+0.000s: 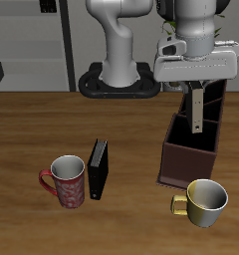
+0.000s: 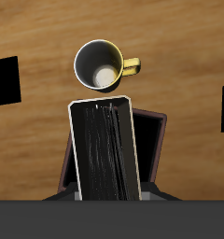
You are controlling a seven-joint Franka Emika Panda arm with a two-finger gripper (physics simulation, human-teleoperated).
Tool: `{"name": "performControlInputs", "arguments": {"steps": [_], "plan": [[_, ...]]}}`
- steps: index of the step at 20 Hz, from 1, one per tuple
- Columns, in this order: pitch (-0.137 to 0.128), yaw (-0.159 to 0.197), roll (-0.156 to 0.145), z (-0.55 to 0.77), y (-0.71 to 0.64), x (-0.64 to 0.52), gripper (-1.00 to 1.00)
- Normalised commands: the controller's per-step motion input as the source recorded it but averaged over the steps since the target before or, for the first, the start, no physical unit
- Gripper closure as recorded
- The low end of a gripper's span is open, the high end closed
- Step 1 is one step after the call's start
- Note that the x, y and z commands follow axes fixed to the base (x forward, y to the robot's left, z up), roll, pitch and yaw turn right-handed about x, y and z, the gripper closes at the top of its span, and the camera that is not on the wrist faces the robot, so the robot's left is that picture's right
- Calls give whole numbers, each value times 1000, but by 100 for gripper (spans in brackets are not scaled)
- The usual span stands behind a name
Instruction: Place the yellow book into the left desk caddy's right compartment
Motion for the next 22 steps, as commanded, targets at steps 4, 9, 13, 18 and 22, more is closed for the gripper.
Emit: {"name": "performControlInputs", "arguments": {"steps": [4, 9, 13, 18, 22], "plan": [[20, 9, 14, -190, 30, 22, 100], [41, -11, 12, -345, -17, 39, 100], [7, 23, 21, -225, 89, -26, 100], [28, 14, 20, -305, 23, 22, 100], [49, -10, 0, -382, -6, -2, 100]]}}
